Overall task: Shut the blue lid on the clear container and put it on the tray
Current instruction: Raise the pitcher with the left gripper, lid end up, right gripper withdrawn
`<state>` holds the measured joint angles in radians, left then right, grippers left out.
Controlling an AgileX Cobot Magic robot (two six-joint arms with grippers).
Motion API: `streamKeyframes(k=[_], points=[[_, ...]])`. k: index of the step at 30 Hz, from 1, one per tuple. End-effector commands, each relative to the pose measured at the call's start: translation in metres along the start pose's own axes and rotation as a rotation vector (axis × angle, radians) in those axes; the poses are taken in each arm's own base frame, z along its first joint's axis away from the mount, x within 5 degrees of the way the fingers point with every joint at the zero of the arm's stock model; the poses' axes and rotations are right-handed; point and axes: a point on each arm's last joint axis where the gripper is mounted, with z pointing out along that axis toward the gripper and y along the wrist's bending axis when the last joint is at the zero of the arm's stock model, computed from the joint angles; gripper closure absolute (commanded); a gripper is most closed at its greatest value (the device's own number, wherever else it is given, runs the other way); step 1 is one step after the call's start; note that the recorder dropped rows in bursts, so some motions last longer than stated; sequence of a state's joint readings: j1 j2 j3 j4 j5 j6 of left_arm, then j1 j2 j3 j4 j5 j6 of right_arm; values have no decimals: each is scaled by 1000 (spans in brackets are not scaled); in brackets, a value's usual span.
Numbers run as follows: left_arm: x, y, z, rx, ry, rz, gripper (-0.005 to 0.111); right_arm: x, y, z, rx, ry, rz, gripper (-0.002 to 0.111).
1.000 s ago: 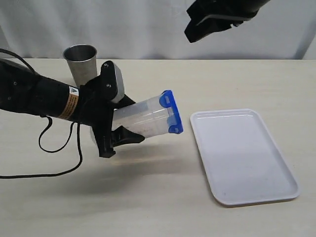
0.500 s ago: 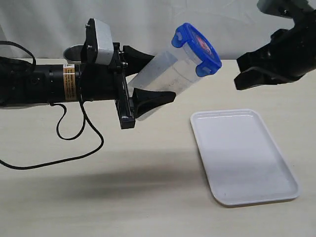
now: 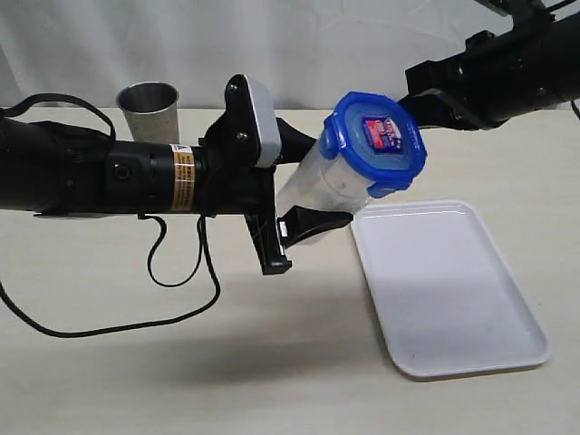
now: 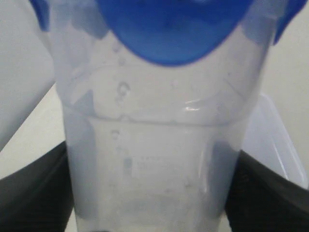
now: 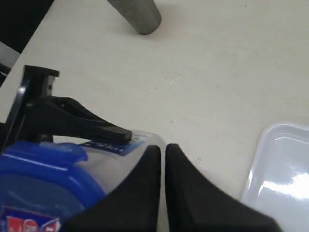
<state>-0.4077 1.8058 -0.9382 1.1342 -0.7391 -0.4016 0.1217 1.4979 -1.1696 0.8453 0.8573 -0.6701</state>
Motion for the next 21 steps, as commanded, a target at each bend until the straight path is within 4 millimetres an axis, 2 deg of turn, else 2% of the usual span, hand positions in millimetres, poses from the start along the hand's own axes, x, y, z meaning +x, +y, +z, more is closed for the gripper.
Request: streamKeyframes(k=[1, 7, 11, 14, 17, 21], points=[[-4, 8, 4, -67, 80, 23, 107, -8, 7, -12, 2, -40, -51, 104], [4, 26, 2, -149, 324, 160, 107, -28, 14, -44, 155, -100, -128, 104], [-10, 37, 8, -188, 405, 316, 107, -40, 18, -67, 270, -166, -163, 104], [-23, 41, 22, -240, 501, 471, 107, -44, 19, -78, 335, -218, -181, 104], [-34, 36, 44, -252, 563, 668, 107, -46, 18, -83, 381, -244, -197, 104], [-35, 29, 70, -273, 671, 914, 107, -46, 15, -85, 413, -241, -204, 104]])
